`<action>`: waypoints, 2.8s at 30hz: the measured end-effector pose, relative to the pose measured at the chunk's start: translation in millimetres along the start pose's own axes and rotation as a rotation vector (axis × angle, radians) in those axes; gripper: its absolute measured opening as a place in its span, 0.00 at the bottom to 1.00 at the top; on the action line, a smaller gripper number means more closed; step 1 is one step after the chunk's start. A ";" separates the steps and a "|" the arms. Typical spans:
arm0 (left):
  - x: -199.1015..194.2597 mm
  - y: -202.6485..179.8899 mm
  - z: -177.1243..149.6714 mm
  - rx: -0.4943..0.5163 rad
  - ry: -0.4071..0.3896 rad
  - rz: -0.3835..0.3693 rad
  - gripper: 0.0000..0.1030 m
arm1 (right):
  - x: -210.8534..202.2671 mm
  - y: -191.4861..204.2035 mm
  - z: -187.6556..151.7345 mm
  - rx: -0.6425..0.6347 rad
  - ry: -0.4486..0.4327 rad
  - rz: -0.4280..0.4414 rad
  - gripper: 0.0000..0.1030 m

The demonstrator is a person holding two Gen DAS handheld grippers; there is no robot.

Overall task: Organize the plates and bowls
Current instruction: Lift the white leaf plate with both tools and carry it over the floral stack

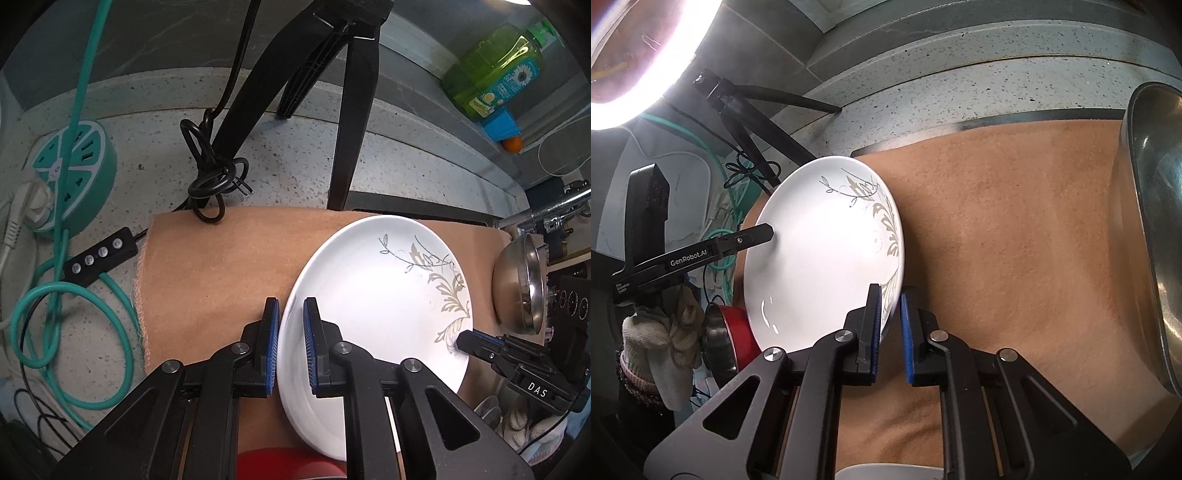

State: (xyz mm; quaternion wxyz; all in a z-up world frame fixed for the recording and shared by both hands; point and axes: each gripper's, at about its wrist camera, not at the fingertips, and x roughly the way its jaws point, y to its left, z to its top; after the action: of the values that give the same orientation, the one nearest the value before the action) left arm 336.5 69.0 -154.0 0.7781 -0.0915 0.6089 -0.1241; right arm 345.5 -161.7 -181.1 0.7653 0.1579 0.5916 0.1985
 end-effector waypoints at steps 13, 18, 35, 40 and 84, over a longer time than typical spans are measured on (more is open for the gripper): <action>-7.7 -3.1 -4.4 -0.007 -0.024 -0.016 0.11 | -8.3 -3.5 -1.2 0.014 -0.009 -0.002 0.10; -12.5 -9.0 -6.2 0.004 -0.034 -0.025 0.11 | -16.9 -5.5 -2.0 0.017 -0.020 -0.002 0.10; -36.5 -33.3 -23.1 0.032 -0.073 -0.052 0.11 | -49.2 -11.8 -9.9 0.017 -0.055 0.021 0.10; -42.8 -40.9 -33.1 0.037 -0.078 -0.064 0.11 | -61.9 -15.4 -17.3 0.014 -0.066 0.028 0.10; -55.5 -125.9 -159.0 0.077 -0.015 -0.137 0.11 | -132.3 -68.3 -132.1 0.033 -0.033 0.026 0.10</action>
State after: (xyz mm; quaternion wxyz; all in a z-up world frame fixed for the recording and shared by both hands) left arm 159.3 -32.7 -104.1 0.7753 -0.1041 0.5900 -0.1998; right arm 196.2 -285.2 -135.1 0.7696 0.1817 0.5799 0.1959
